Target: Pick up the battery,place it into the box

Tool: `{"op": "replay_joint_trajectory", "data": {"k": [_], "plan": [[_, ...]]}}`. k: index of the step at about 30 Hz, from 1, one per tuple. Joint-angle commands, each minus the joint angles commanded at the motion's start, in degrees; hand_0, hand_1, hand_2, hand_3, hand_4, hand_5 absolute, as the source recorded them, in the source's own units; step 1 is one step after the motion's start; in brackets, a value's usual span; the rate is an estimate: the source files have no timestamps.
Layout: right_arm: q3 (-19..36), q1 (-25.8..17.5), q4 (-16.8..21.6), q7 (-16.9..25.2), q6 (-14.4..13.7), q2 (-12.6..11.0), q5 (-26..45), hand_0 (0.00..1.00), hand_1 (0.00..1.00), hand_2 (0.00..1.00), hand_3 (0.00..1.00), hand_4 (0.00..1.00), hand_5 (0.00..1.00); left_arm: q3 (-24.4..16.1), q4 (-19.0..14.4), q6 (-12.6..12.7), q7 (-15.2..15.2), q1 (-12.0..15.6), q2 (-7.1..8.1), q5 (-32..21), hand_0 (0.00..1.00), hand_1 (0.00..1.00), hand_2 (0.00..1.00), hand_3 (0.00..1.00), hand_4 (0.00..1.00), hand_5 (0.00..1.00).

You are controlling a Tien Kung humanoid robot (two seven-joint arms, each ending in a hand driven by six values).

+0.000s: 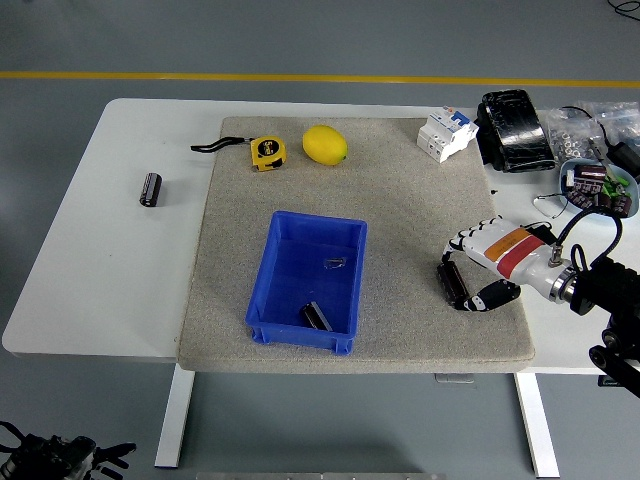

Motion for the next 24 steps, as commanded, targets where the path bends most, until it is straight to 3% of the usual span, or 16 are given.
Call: {"op": "replay_joint_trajectory", "data": {"k": [11,17,18,24], "plan": [[-0.2,0.2,-0.5,0.0,0.0,-0.1,-0.1,0.57,0.573,0.612,0.53,0.918,0.299,0.8,0.0,-0.1,0.0,0.0,0.03,-0.9,0.592,0.585,0.673,0.622,0.62,0.687],[-0.2,0.2,-0.1,0.1,-0.5,-0.3,0.5,0.545,0.566,0.588,0.507,0.89,0.285,1.6,0.0,-0.2,0.0,0.0,0.09,-1.8,0.593,0.585,0.672,0.623,0.62,0.687],[-0.2,0.2,0.0,0.2,-0.5,-0.4,0.6,0.521,0.534,0.534,0.47,0.849,0.264,1.7,0.0,-0.2,0.0,-0.1,0.11,-1.8,0.594,0.585,0.672,0.625,0.618,0.685],[-0.2,0.2,0.6,0.3,-0.7,-0.6,1.0,0.509,0.52,0.53,0.461,0.839,0.256,2.1,0.0,-0.3,0.1,-0.1,0.19,-2.2,0.594,0.584,0.672,0.625,0.619,0.687]]}}
